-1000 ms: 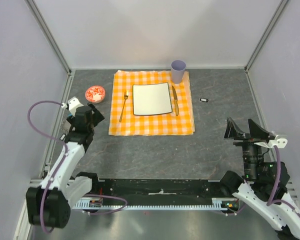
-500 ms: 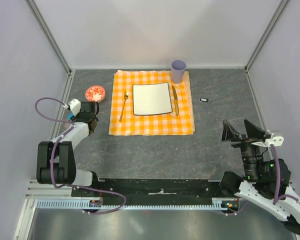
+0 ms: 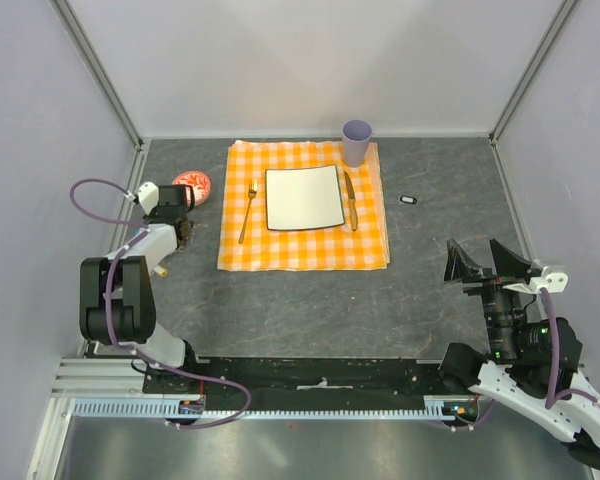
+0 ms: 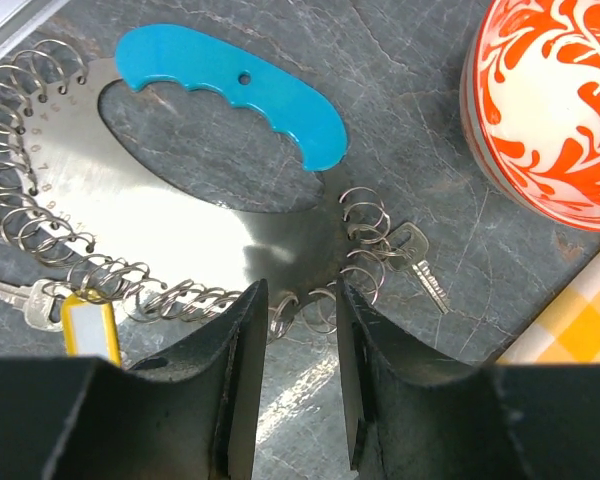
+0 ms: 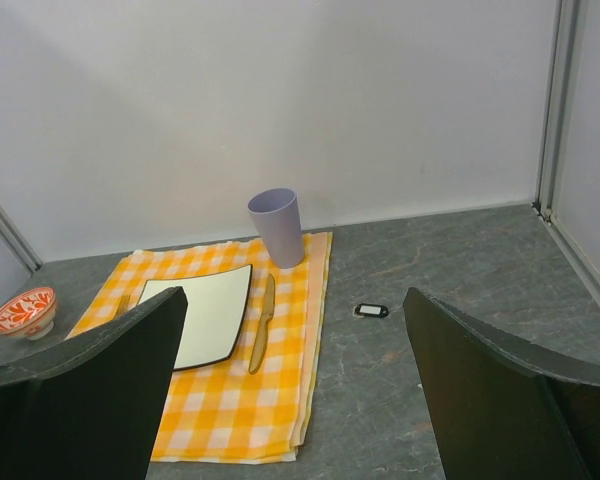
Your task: Put the keys on the keyring
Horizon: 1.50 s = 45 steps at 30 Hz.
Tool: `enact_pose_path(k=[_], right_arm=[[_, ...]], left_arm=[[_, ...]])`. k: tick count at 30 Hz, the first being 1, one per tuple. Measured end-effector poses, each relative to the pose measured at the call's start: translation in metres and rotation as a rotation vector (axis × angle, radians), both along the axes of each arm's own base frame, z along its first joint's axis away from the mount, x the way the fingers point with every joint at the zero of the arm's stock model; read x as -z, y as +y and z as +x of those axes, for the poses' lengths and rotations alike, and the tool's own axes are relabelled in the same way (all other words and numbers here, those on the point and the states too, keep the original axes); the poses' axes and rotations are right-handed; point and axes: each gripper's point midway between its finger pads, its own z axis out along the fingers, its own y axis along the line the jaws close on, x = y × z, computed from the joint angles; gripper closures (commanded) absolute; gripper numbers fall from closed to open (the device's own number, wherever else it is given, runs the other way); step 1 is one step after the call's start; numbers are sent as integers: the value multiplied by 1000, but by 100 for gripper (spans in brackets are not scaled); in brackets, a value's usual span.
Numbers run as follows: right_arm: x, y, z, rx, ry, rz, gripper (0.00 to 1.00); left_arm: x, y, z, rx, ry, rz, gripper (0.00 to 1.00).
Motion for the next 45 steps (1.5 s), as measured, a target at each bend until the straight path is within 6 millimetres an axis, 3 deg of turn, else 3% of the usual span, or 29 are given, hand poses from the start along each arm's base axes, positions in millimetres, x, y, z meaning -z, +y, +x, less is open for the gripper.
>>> enact_pose_path(k=[7, 21, 26, 31, 36, 39, 41, 45], right_arm=[[0, 0, 0, 2, 0, -6, 2], [0, 1, 0, -6, 0, -6, 2], [0, 2, 0, -9, 0, -7, 2], [1, 2, 0, -9, 1, -8, 2], [1, 2, 0, -10, 1, -9, 2], [1, 2, 0, -10, 1, -9, 2], [0, 2, 0, -10, 1, -9, 2], [0, 2, 0, -13, -3, -13, 2]], left_arm=[[12, -4, 9, 27, 100, -16, 61], [38, -7, -8, 73, 276, -44, 66], [40, -8, -13, 77, 299, -51, 74], [42, -11, -16, 86, 314, -65, 98], [40, -12, -17, 92, 312, -68, 98], [30, -13, -20, 96, 301, -73, 98], [12, -15, -22, 102, 260, -76, 98], [-49, -16, -27, 110, 91, -62, 98]])
